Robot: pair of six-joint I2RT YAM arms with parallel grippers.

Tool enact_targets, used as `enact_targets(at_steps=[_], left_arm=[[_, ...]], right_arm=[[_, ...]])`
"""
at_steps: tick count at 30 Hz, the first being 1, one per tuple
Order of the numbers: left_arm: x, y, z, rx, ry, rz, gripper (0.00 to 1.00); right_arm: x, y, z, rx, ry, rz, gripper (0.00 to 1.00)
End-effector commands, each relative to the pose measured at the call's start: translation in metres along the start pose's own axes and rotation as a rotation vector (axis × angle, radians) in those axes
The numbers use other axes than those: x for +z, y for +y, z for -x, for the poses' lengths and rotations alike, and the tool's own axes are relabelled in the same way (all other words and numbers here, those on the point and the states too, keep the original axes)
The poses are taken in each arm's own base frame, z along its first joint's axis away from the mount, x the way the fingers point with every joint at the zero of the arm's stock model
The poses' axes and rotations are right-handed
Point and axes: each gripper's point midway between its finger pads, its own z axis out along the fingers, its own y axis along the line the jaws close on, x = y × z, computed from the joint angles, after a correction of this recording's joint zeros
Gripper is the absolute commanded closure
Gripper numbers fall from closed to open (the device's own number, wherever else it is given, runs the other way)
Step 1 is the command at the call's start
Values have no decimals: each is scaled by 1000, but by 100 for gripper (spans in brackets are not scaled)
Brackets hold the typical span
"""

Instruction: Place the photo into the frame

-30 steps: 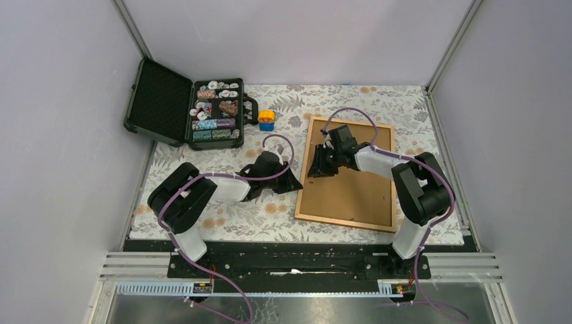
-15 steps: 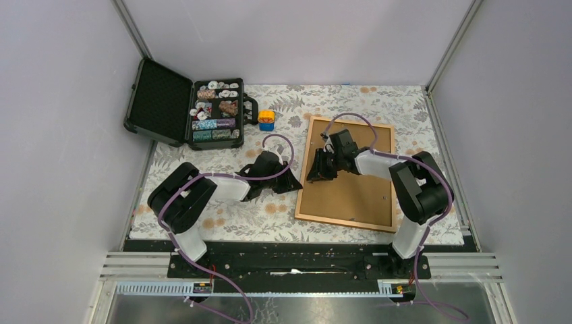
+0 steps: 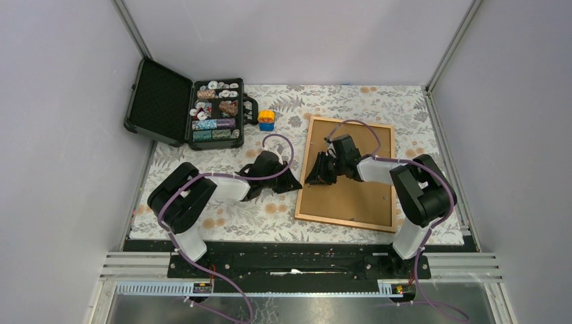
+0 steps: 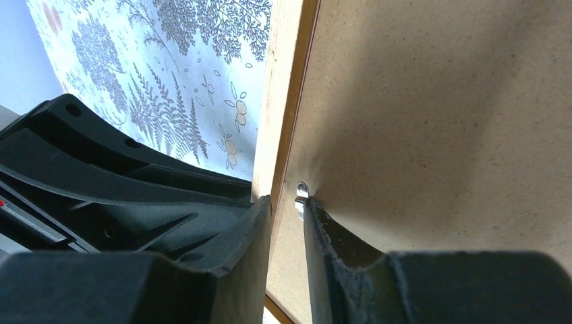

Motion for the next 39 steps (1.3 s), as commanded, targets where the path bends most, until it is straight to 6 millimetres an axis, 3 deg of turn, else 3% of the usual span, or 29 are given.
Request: enact_targets(at_steps=[1, 10, 16, 22, 26, 29, 34, 39], left_arm=[[6, 5, -3, 23, 17, 22, 86], [5, 5, -4, 25, 17, 19, 88], [5, 4, -3, 24, 13, 18, 88], [2, 3, -1, 31, -2, 10, 87], [-2, -1, 2, 38, -24, -8, 83], [-6, -5, 3, 41, -43, -31, 79], [-16, -7, 6, 37, -83, -56, 76], [-34, -6, 12, 32, -166, -72, 71]], right_arm=[[7, 2, -12, 54, 10, 19, 69], [17, 1, -3, 155, -97, 42, 69], [15, 12, 5, 165, -115, 85, 68], [-25, 13, 1, -40, -113, -21, 59], [-65, -3, -12, -298, -31, -165, 34], [-94, -10, -16, -408, -12, -261, 24], [-124, 1, -31, -505, 13, -313, 21], [-126, 3, -56, -603, 104, -383, 21]])
